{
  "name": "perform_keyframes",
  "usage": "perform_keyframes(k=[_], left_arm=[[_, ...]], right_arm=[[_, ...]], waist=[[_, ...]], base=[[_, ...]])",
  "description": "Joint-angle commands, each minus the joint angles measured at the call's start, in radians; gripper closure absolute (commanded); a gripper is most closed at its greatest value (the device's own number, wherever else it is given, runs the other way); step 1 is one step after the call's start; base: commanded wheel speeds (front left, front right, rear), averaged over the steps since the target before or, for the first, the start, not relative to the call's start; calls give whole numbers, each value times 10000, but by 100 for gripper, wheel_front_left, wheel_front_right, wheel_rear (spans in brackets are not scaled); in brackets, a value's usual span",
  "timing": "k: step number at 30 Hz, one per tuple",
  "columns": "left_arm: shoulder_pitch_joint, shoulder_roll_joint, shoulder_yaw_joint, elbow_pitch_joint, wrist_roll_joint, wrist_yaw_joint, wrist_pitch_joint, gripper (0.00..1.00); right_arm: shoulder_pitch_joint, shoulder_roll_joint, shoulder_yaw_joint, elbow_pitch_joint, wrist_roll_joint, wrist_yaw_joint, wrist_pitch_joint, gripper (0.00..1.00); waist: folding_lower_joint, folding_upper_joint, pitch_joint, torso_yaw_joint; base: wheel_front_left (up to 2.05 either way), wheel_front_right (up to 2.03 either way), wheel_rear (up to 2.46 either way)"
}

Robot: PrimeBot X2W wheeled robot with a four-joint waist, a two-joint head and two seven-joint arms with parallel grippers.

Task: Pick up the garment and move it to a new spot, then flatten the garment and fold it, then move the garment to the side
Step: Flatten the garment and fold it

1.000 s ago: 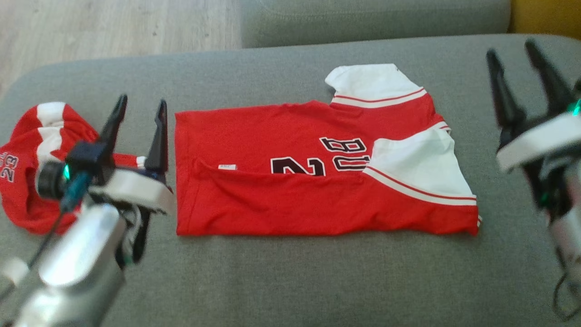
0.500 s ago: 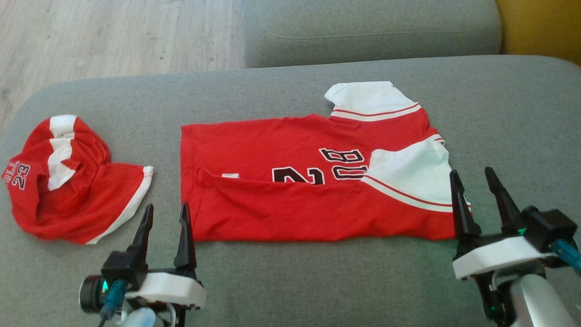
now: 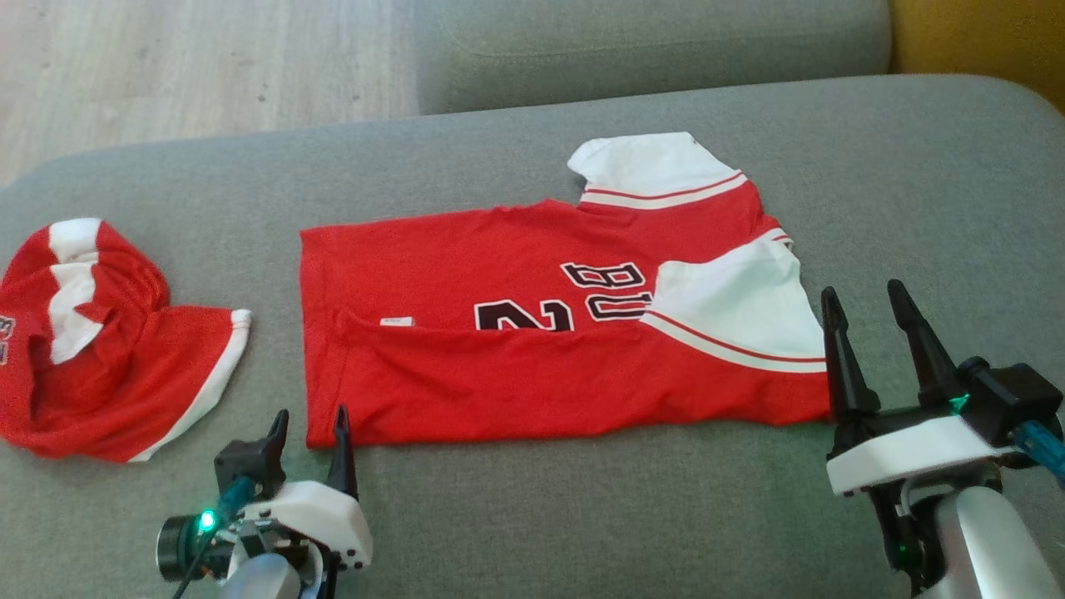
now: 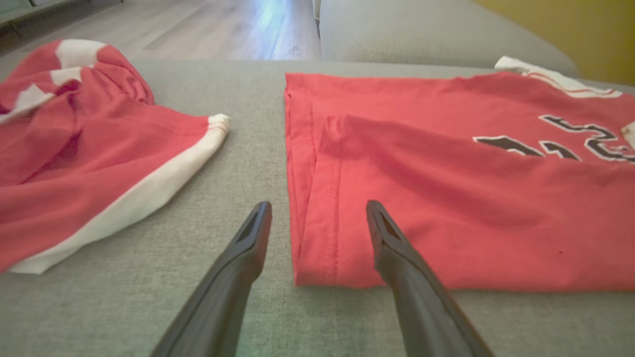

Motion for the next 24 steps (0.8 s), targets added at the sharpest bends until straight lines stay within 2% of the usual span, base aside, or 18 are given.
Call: perform_keyframes(k=[1, 5, 9, 10, 11, 14, 19, 24], left_arm=[[-476, 80, 318, -97, -21, 58, 23, 0], [-776, 17, 319, 860, -123, 204, 545, 0], [-969, -54, 142, 1458, -198, 8, 1043, 0], [-999, -67, 92, 1540, -215, -91, 1111, 37], [-1029, -82, 68, 1583, -241, -179, 1112, 100], [-1110, -96, 80, 1531, -252, -280, 787, 100], [-1172, -71, 201, 1178, -185, -201, -100, 100], [-1110, -28, 164, 725, -79, -204, -557, 100]], right_arm=[[-347, 3, 229, -372, -90, -7, -1, 0], [-383, 0, 254, -406, -75, -7, 6, 0], [-410, -23, 169, -366, -146, -7, 59, 0], [-410, -19, 110, -317, -202, -7, 112, 0], [-409, -5, 17, -240, -280, -7, 198, 0], [-423, 120, -425, 88, -628, -7, 523, 0], [-422, 490, -1251, 865, -1284, -7, 1363, 0], [-493, 697, -1666, 1706, -994, -7, 2136, 0]], waist=[[0, -1, 71, -83], [0, -1, 216, -286], [0, -1, 335, -376], [0, -1, 351, -379], [0, -1, 363, -374], [0, -1, 363, -300], [0, -1, 263, -69], [0, -1, 179, 178]], base=[[0, 0, 0], [0, 0, 0], [0, 0, 0], [0, 0, 0], [0, 0, 0], [0, 0, 0], [0, 0, 0], [0, 0, 0]])
